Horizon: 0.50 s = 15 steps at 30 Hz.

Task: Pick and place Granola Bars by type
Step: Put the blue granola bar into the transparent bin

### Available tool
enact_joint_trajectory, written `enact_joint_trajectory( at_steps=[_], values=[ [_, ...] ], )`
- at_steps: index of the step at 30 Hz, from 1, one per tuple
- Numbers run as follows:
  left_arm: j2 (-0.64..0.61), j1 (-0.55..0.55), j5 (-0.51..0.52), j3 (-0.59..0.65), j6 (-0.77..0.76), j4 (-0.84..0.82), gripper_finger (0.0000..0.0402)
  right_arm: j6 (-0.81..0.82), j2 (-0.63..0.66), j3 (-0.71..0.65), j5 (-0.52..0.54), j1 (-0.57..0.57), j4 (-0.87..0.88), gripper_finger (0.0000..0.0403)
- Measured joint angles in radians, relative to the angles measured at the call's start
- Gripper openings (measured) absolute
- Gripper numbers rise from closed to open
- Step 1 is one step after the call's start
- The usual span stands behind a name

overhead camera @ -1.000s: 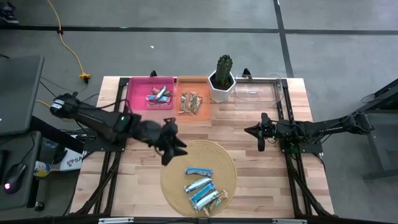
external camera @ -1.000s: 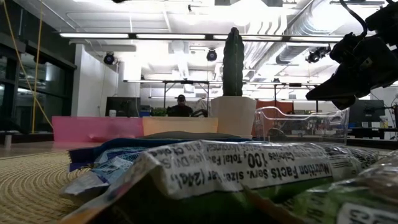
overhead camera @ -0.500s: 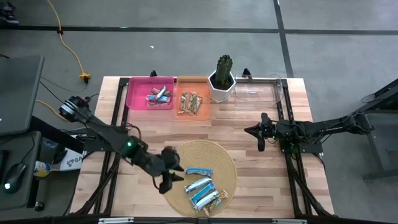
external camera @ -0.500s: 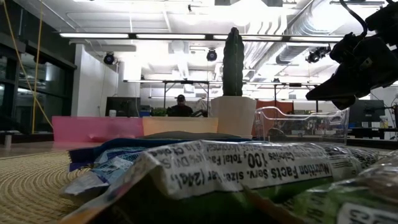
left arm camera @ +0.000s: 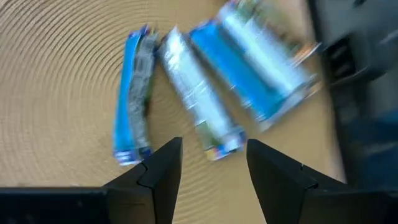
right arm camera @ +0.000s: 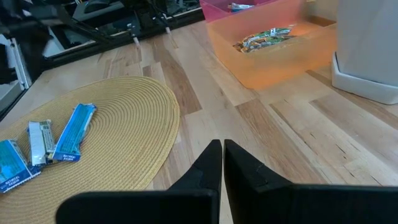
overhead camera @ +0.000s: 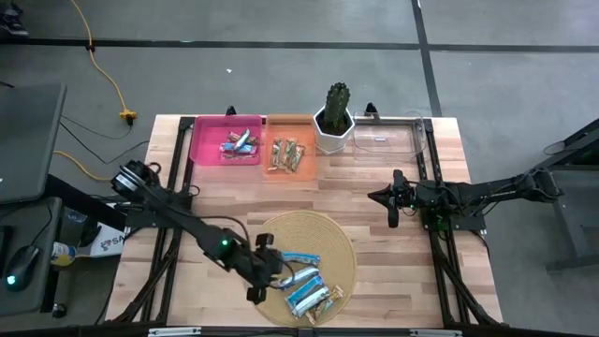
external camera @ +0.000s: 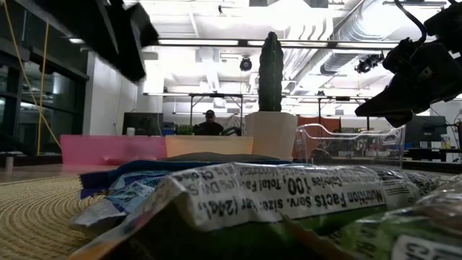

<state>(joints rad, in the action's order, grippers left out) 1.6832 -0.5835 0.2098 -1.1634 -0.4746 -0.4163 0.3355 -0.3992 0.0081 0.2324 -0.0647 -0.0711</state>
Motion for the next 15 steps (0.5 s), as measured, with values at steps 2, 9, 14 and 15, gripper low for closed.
enact_joint_trajectory(
  at_steps=[2,9,14,15],
  values=[
    [0.029,0.002,0.011,0.000,0.069,0.008,0.0177,-0.002,0.000,0.000,0.000,0.000,0.000,0.0000],
    [0.076,0.035,0.057,0.000,0.189,0.008,0.0177,0.000,0.000,0.000,0.000,0.000,0.001,0.0000],
    [0.082,0.062,0.067,0.000,0.237,0.019,0.0177,-0.001,0.000,0.000,0.000,0.000,0.003,0.0000],
    [0.083,0.068,0.065,0.000,0.248,0.023,0.0177,0.000,0.000,0.000,0.000,0.000,0.002,0.0000]
  ],
)
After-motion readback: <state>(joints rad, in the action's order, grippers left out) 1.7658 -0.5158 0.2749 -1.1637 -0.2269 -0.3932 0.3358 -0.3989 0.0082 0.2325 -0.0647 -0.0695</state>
